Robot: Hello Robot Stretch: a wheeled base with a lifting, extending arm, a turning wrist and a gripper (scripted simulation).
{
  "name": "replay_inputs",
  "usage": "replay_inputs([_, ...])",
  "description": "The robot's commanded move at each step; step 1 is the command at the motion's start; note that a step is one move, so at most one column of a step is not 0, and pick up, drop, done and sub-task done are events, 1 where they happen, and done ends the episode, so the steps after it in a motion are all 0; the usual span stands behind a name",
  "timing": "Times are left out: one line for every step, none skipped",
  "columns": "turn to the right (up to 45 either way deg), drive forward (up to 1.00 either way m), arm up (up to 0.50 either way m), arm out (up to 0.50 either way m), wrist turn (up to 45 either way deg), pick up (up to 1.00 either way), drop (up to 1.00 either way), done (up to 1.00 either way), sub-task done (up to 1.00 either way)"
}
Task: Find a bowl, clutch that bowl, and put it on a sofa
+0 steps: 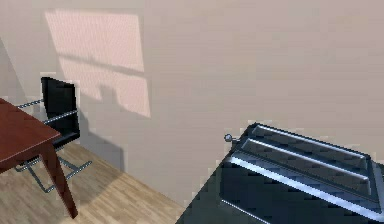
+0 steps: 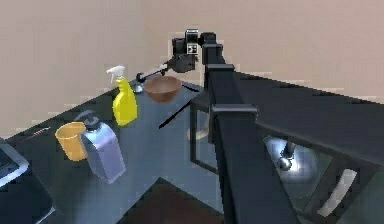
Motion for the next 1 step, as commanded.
replay_inputs([0.0, 0.00, -0.08, 0.00, 0.0, 0.00, 0.00, 0.00, 0.00])
